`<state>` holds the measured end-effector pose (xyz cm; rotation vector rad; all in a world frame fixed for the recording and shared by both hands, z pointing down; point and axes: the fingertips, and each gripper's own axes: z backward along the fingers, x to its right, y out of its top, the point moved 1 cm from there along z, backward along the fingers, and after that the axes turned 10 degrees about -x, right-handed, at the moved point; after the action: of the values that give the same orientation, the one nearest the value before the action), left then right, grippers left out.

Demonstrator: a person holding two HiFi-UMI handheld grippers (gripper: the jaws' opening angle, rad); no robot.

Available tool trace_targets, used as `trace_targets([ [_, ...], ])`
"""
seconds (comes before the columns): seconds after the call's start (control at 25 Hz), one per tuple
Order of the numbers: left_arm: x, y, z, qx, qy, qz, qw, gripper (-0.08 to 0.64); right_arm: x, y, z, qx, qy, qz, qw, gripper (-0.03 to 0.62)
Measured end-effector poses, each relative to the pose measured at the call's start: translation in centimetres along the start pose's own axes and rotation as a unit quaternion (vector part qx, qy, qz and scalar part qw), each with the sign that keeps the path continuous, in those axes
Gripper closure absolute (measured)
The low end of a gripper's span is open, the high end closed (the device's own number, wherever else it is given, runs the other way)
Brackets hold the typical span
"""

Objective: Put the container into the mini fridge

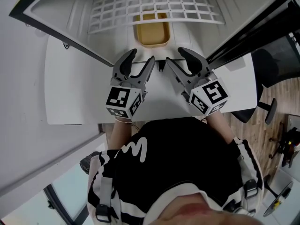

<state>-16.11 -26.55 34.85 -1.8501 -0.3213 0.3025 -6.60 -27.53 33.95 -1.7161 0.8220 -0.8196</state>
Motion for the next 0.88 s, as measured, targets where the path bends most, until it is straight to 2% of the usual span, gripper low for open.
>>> trace_targets([
  [0.4, 1.1, 2.3, 1.9, 0.031, -0.015, 0.001, 0.9994, 0.322, -1.1, 2.2, 1.7, 0.017, 0.024, 0.01, 1.0, 0.382],
  [0.68, 2.0, 4.8, 3.4, 0.052, -0.02, -0.012, 0.9984, 0.331, -0.8, 3.3, 2.5, 0.029, 0.026, 0.01, 0.999, 0.383],
  [0.88, 2.1, 5.1, 3.7, 0.057, -0.017, -0.018, 0.9981, 0.353, -0.8, 3.5, 2.9, 0.035, 0.017, 0.018, 0.999, 0.427],
])
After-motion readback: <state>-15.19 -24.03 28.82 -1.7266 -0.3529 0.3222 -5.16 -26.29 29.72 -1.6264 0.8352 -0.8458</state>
